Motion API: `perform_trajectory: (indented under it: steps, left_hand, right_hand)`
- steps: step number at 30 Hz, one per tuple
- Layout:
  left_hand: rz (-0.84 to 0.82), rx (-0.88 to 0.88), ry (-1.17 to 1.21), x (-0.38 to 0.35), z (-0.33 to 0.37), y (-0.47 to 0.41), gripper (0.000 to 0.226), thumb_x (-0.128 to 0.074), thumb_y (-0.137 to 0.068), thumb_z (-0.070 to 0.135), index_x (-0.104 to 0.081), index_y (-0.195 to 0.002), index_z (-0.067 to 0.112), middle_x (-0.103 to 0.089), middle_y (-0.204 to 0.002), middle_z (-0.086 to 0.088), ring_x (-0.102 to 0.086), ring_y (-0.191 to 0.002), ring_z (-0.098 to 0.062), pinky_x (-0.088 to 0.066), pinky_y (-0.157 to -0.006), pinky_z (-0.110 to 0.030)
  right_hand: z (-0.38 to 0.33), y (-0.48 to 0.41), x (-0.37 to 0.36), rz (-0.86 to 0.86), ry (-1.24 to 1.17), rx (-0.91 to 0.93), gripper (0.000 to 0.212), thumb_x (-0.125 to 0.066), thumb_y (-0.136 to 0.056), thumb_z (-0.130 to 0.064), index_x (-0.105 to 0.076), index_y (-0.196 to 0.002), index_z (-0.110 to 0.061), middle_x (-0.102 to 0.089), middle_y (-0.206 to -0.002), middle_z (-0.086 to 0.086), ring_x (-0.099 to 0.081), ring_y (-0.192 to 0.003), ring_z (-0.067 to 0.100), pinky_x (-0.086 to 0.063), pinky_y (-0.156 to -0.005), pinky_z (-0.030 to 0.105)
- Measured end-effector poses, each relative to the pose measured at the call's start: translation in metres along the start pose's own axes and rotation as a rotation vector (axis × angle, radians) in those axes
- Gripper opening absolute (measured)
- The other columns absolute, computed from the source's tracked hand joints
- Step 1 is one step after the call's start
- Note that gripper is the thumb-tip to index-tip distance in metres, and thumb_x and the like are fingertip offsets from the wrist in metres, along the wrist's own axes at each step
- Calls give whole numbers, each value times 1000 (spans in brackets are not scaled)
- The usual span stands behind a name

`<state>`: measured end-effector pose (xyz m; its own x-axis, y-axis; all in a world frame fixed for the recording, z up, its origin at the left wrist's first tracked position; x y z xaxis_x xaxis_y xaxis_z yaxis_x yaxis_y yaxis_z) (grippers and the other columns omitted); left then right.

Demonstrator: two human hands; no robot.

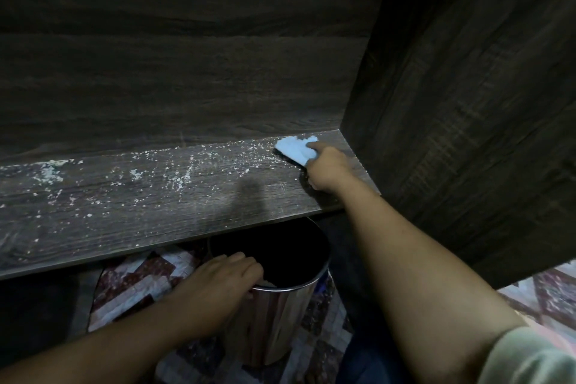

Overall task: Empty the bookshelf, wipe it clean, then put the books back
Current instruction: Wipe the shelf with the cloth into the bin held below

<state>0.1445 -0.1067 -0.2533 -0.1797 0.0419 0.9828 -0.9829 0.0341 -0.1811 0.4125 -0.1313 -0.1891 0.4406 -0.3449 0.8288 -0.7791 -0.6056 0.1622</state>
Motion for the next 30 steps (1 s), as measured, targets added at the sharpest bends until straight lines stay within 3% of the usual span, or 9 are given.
perform_trajectory:
  steps: [3, 7, 12, 16, 19, 26, 30]
  left_hand:
    - [3, 6, 0, 2, 0, -2, 15, -50, -73, 36, -40, -83, 32, -45, -75, 16, -40, -69, -3, -26, -63, -21]
    - [-30, 16, 8, 1, -1, -4, 16, -47, -71, 38, -37, -83, 32, -46, -76, 16, -46, -69, -4, -34, -59, -19]
    - [-24, 19, 24, 1, -3, -2, 20, -53, -72, 36, -38, -84, 32, -45, -77, 15, -46, -68, -6, -37, -57, -21]
    - [-15, 16, 32, 2, -3, -2, 22, -57, -72, 35, -39, -84, 31, -46, -77, 14, -47, -69, -7, -36, -58, -21]
    - [-36, 25, 52, -1, -3, -1, 35, -71, -68, 33, -41, -85, 30, -48, -77, 13, -49, -69, -8, -39, -58, -22]
    - [-53, 21, 42, -3, -2, 0, 38, -73, -65, 29, -40, -84, 29, -49, -77, 12, -49, -69, -9, -38, -59, -23]
    - [-38, 10, 47, 7, -3, -1, 37, -71, -64, 31, -40, -83, 30, -49, -76, 14, -49, -68, -7, -38, -58, -21]
  right_hand:
    - [-2, 0, 1, 101, -77, -6, 54, -46, -93, -10, -44, -143, -29, -49, -142, 12, -48, -124, 33, -39, -102, 32]
    - [12, 4, 16, 405, 183, -17, 57, -45, -91, -4, -40, -142, -29, -27, -152, 8, -35, -120, 37, -33, -101, 44]
    - [38, 4, 3, 257, 231, -37, 60, -43, -91, -8, -32, -145, -33, -14, -159, 2, -31, -123, 34, -34, -100, 45]
    - [22, 3, -3, 207, 178, -93, 61, -48, -89, -11, -32, -146, -28, -22, -154, 8, -29, -125, 36, -30, -105, 42]
    - [10, 12, -21, 217, 131, 17, 56, -48, -91, -14, -37, -145, -25, -28, -150, 12, -29, -127, 37, -27, -106, 41]
    - [-10, 20, -21, 334, -421, 55, 47, -44, -95, -9, -46, -141, -17, -47, -136, 15, -45, -123, 30, -35, -94, 27]
    - [1, 17, -7, 371, -212, 57, 52, -42, -93, -8, -39, -144, -21, -37, -143, 15, -36, -127, 36, -31, -104, 38]
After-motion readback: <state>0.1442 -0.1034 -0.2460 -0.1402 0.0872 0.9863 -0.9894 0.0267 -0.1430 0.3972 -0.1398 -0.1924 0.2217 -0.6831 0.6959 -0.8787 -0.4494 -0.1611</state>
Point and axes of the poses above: each hand's wrist, its own y-axis away from the middle knuckle, its own x-axis out of the back of the hand, z = x × y, the point moved 2 cm from there along -y, towards the middle knuckle
